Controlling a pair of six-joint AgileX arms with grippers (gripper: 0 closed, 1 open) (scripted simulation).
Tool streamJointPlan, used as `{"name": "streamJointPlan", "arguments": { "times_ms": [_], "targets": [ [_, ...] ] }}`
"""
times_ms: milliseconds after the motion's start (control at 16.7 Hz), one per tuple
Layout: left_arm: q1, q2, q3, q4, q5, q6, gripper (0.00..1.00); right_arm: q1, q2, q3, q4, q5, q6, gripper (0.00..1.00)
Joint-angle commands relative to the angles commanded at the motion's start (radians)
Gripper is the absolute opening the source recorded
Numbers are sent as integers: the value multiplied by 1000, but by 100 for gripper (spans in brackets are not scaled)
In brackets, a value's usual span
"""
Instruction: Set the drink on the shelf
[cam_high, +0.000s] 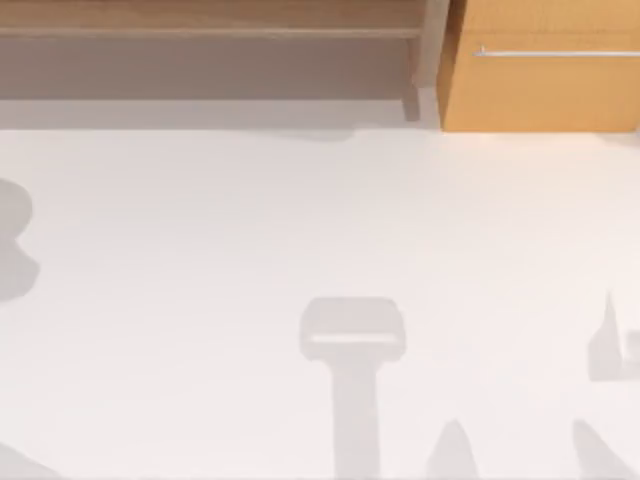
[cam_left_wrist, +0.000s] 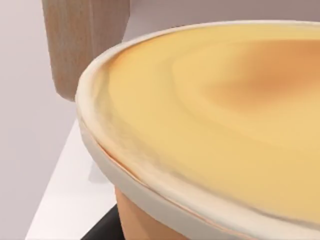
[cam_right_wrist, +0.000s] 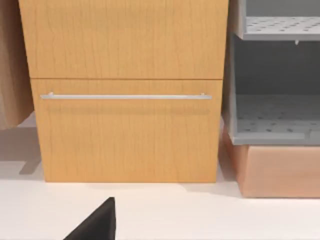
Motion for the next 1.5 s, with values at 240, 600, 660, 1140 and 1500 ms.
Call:
{"name": "streamJointPlan", "arguments": {
  "times_ms": [240, 600, 660, 1140, 1500],
  "targets": [
    [0, 0, 0, 0, 0, 0, 17, 0, 0, 0, 0, 0, 0, 100],
    [0, 0, 0, 0, 0, 0, 0, 0, 0, 0, 0, 0, 0, 100],
    [0, 0, 0, 0, 0, 0, 0, 0, 0, 0, 0, 0, 0, 100],
    [2, -34, -3, -31, 0, 2, 0, 0, 0, 0, 0, 0, 0, 100],
    [2, -39, -2, -38, 0, 3, 0, 0, 0, 0, 0, 0, 0, 100]
  ]
}}
